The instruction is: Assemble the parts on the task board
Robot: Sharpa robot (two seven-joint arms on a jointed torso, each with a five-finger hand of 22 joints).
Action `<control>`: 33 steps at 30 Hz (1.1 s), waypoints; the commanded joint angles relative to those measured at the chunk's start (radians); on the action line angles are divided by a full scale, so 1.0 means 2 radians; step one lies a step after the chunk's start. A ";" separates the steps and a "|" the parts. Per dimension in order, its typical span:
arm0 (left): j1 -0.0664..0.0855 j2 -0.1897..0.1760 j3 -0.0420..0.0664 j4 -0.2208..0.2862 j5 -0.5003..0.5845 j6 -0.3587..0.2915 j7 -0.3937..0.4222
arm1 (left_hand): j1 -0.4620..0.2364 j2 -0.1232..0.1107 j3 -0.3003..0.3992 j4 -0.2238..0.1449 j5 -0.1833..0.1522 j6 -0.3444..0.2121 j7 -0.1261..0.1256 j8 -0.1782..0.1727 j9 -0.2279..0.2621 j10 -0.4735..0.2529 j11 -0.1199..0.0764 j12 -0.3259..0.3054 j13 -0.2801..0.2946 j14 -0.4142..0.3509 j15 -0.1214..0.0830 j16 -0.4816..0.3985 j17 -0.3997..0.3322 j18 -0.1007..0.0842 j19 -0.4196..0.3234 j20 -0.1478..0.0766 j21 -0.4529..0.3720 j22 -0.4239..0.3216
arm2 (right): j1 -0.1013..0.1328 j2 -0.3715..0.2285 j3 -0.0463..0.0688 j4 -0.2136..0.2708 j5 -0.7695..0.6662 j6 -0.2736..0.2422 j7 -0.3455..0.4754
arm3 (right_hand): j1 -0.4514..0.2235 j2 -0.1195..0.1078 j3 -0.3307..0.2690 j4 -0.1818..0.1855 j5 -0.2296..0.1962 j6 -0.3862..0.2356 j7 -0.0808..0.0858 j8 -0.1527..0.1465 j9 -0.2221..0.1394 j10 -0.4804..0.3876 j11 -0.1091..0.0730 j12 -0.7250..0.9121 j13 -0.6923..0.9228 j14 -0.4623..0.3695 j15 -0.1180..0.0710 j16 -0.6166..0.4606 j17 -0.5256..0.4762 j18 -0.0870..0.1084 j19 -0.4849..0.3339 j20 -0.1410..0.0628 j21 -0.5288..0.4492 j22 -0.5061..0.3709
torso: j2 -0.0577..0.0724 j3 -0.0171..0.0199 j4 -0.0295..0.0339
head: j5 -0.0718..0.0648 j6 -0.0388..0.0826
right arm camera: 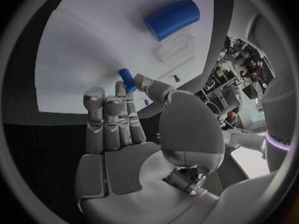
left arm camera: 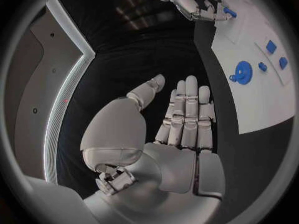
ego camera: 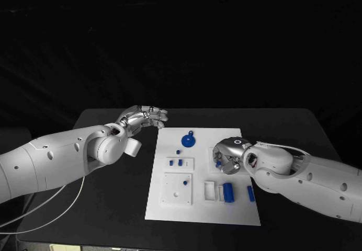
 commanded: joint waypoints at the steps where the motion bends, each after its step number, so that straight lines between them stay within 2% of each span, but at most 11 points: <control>1: 0.001 0.001 0.000 0.000 0.003 0.008 0.003 | -0.002 -0.002 -0.002 0.001 0.001 -0.004 0.000 0.001 -0.001 -0.003 0.001 -0.001 -0.001 0.004 -0.001 -0.003 0.001 0.007 0.002 0.000 -0.003 0.001 | -0.002 0.002 -0.001 -0.001 -0.011 0.005 -0.005 | -0.001 0.005 0.003 -0.001 -0.002 0.005 0.000 0.002 0.001 0.004 -0.001 0.003 0.001 0.000 -0.005 0.003 -0.001 0.053 0.001 -0.002 0.002 0.010 | 0.000 0.0000 0.0000 | 0.000 0.000; 5: 0.001 0.001 0.000 0.000 0.003 0.008 0.003 | -0.002 -0.002 -0.002 0.002 0.001 -0.004 0.000 0.001 -0.001 -0.003 0.001 -0.001 -0.001 0.004 -0.001 -0.003 0.001 0.007 0.002 0.000 -0.003 0.001 | -0.002 0.002 -0.001 -0.001 -0.020 -0.005 -0.012 | -0.001 0.004 0.005 0.000 -0.002 0.007 -0.001 0.003 0.001 0.006 -0.001 0.004 0.001 0.001 -0.006 0.004 -0.001 0.053 0.001 -0.003 0.003 0.010 | 0.000 -0.0001 0.0003 | 0.000 -0.001; 11: 0.001 0.001 0.000 0.000 0.003 0.008 0.003 | -0.002 -0.002 -0.002 0.002 0.001 -0.004 0.000 0.001 -0.001 -0.003 0.001 -0.001 -0.001 0.004 -0.001 -0.003 0.001 0.007 0.002 0.000 -0.003 0.001 | -0.003 0.003 -0.001 0.003 -0.030 -0.030 -0.016 | 0.010 0.007 0.027 -0.004 -0.002 0.018 -0.006 0.008 0.004 0.018 -0.006 0.009 0.005 0.004 -0.011 0.005 -0.001 0.053 0.004 -0.005 0.005 0.009 | 0.000 0.0000 0.0000 | 0.000 -0.001; 17: 0.001 0.001 0.000 -0.002 0.003 0.008 0.003 | -0.002 -0.002 -0.002 0.002 0.001 -0.004 0.000 0.001 -0.001 -0.003 0.001 -0.001 -0.001 0.004 -0.001 -0.004 0.001 0.007 0.002 0.000 -0.003 0.001 | -0.003 -0.007 0.000 0.017 -0.027 -0.055 -0.014 | 0.010 0.006 0.037 -0.005 -0.002 0.024 -0.008 0.011 0.006 0.025 -0.010 0.012 0.008 0.008 -0.014 0.005 -0.002 0.053 0.007 -0.008 0.007 0.009 | 0.000 0.0001 -0.0001 | 0.000 0.000; 19: 0.001 0.001 0.000 -0.004 0.003 0.008 0.003 | -0.002 -0.001 -0.002 0.002 0.001 -0.004 0.000 0.001 -0.001 -0.003 0.001 -0.001 -0.001 0.004 -0.001 -0.004 0.002 0.007 0.002 0.000 -0.003 0.001 | -0.003 -0.012 0.003 0.025 -0.022 -0.060 -0.014 | 0.009 0.005 0.040 -0.004 -0.002 0.025 -0.009 0.011 0.006 0.026 -0.010 0.012 0.009 0.009 -0.014 0.004 -0.002 0.053 0.008 -0.008 0.007 0.008 | 0.000 0.0001 -0.0001 | 0.000 0.000; 28: 0.001 0.001 0.000 -0.009 0.003 0.007 0.003 | -0.001 -0.001 -0.002 0.001 0.001 -0.004 0.000 0.001 -0.001 -0.003 0.001 0.000 -0.001 0.004 -0.001 -0.004 0.002 0.007 0.002 0.000 -0.003 0.001 | 0.000 -0.028 0.025 0.060 0.016 -0.070 -0.012 | 0.009 0.003 0.043 -0.004 -0.002 0.028 -0.009 0.012 0.007 0.028 -0.011 0.013 0.010 0.010 -0.015 0.004 -0.003 0.053 0.009 -0.009 0.007 0.008 | 0.000 0.0000 -0.0005 | 0.001 0.000; 33: 0.001 0.002 0.000 -0.009 0.003 0.007 0.003 | -0.001 -0.001 -0.002 0.001 0.001 -0.004 0.000 0.001 -0.001 -0.003 0.001 0.000 -0.001 0.004 -0.001 -0.004 0.002 0.007 0.002 0.000 -0.004 0.001 | 0.000 -0.021 0.026 0.074 0.033 -0.084 0.000 | 0.009 0.003 0.044 -0.004 -0.002 0.028 -0.010 0.012 0.007 0.028 -0.011 0.013 0.011 0.011 -0.016 0.003 -0.003 0.053 0.010 -0.010 0.007 0.008 | 0.000 0.0000 -0.0004 | 0.005 -0.001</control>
